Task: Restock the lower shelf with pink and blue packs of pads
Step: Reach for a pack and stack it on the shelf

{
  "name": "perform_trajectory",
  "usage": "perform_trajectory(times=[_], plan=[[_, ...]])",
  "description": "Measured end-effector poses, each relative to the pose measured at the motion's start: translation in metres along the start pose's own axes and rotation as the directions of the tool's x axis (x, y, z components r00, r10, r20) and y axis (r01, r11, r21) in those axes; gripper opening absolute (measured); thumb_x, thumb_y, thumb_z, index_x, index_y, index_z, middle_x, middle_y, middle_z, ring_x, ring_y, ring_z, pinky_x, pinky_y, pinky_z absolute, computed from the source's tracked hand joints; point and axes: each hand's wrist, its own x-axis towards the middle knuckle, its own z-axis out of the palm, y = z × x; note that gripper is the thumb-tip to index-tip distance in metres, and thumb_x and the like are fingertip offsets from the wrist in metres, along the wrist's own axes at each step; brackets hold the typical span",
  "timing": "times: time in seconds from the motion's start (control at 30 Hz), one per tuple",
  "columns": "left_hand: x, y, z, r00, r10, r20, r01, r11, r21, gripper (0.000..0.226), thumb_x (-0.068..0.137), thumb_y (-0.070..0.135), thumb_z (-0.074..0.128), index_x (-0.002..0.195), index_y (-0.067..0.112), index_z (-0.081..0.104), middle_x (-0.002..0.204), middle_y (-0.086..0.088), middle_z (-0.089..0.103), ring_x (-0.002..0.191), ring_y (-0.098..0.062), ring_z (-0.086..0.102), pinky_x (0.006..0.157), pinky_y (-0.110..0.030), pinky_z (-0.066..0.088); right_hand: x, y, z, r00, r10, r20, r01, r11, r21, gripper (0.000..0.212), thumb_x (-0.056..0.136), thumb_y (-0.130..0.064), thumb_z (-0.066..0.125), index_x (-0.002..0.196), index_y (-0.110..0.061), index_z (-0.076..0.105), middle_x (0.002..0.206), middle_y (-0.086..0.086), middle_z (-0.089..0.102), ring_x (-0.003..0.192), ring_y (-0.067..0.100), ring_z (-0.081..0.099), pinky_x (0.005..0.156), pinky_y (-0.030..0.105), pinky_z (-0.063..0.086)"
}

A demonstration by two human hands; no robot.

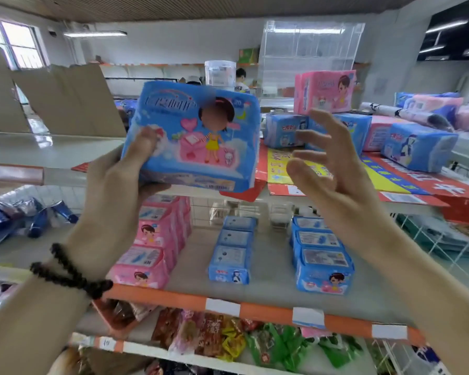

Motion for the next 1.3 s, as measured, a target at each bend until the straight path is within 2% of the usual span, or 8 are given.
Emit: perform_trajectory(times=[0.13, 0.3, 0.5, 0.6, 0.9, 1.1, 1.2, 1.3], plan=[[-0.05, -0.013, 0.0, 0.998, 0.061, 0.001, -0.061, 0.996, 0.065, 0.019, 0.086, 0.046, 0.071, 0.08, 0.031, 0.08, 0.088, 0.004, 0.078, 0.084, -0.016, 0.074, 0.075, -0.036, 0.06, -0.03, 0.005, 0.006, 0.999, 0.045, 0.031, -0.049, 0.983, 0.176, 0.068, 0.079, -0.058, 0.06, 0.142, -0.044, 0.037, 0.135, -0.01, 0.054, 0.113, 0.003, 0.061, 0.082, 0.022, 0.053], [-0.107, -0.039, -0.008, 0.998, 0.068, 0.003, -0.068, 0.989, 0.135, 0.034, 0.084, 0.055, 0.067, 0.101, 0.027, 0.076, 0.102, -0.002, 0.078, 0.1, -0.027, 0.074, 0.085, -0.046, 0.059, -0.068, 0.02, 0.022, 0.978, 0.144, 0.153, -0.186, 0.933, 0.307, 0.082, 0.071, -0.081, 0.06, 0.143, -0.051, 0.034, 0.138, -0.01, 0.055, 0.118, 0.009, 0.063, 0.096, 0.041, 0.051], [-0.146, -0.067, 0.0, 0.998, 0.039, 0.046, -0.047, 0.978, 0.201, 0.05, 0.083, 0.055, 0.059, 0.12, 0.022, 0.068, 0.097, -0.001, 0.077, 0.087, -0.021, 0.074, 0.067, -0.031, 0.06, -0.11, 0.036, 0.038, 0.947, 0.226, 0.23, -0.296, 0.891, 0.345, 0.077, 0.086, -0.06, 0.059, 0.151, -0.04, 0.023, 0.098, -0.028, 0.067, 0.086, -0.007, 0.064, 0.077, 0.008, 0.047], [-0.156, -0.081, 0.01, 0.996, -0.036, 0.081, 0.022, 0.987, 0.161, 0.042, 0.09, 0.047, 0.064, 0.123, 0.021, 0.067, 0.102, -0.001, 0.076, 0.093, -0.02, 0.074, 0.072, -0.03, 0.059, -0.121, 0.043, 0.04, 0.937, 0.304, 0.173, -0.349, 0.852, 0.391, 0.062, 0.091, -0.04, 0.062, 0.146, -0.041, 0.032, 0.108, -0.025, 0.069, 0.097, -0.006, 0.066, 0.076, 0.009, 0.049], [-0.181, -0.107, 0.024, 0.967, -0.178, 0.18, 0.146, 0.973, 0.179, 0.039, 0.09, 0.038, 0.06, 0.126, 0.027, 0.065, 0.108, 0.004, 0.076, 0.101, -0.011, 0.071, 0.081, -0.021, 0.055, -0.16, 0.063, 0.025, 0.89, 0.447, 0.088, -0.44, 0.794, 0.419, 0.07, 0.074, -0.047, 0.073, 0.138, -0.034, 0.047, 0.115, -0.015, 0.071, 0.106, 0.004, 0.068, 0.077, 0.014, 0.053], [-0.184, -0.119, 0.019, 0.857, -0.309, 0.413, 0.268, 0.951, 0.157, 0.064, 0.082, 0.04, 0.076, 0.14, 0.027, 0.052, 0.125, 0.004, 0.071, 0.114, -0.014, 0.068, 0.086, -0.022, 0.056, -0.185, 0.071, 0.004, 0.898, 0.438, 0.035, -0.402, 0.788, 0.466, 0.091, 0.063, -0.048, 0.085, 0.144, -0.035, 0.045, 0.124, 0.0, 0.068, 0.111, 0.018, 0.068, 0.079, 0.025, 0.058], [-0.188, -0.128, 0.012, 0.801, -0.399, 0.446, 0.362, 0.917, 0.171, 0.094, 0.059, 0.066, 0.086, 0.136, 0.022, 0.056, 0.127, 0.003, 0.07, 0.118, -0.015, 0.066, 0.085, -0.024, 0.056, -0.193, 0.071, -0.007, 0.931, 0.356, 0.084, -0.358, 0.84, 0.407, 0.093, 0.066, -0.05, 0.087, 0.145, -0.051, 0.038, 0.142, -0.007, 0.056, 0.122, 0.018, 0.062, 0.086, 0.038, 0.059], [-0.19, -0.136, 0.011, 0.777, -0.439, 0.452, 0.412, 0.897, 0.162, 0.102, 0.047, 0.063, 0.093, 0.131, 0.015, 0.059, 0.124, 0.001, 0.072, 0.115, -0.016, 0.068, 0.082, -0.024, 0.057, -0.203, 0.074, -0.015, 0.937, 0.324, 0.131, -0.349, 0.875, 0.335, 0.097, 0.067, -0.05, 0.087, 0.146, -0.056, 0.031, 0.148, -0.017, 0.048, 0.131, 0.013, 0.054, 0.095, 0.038, 0.056]])
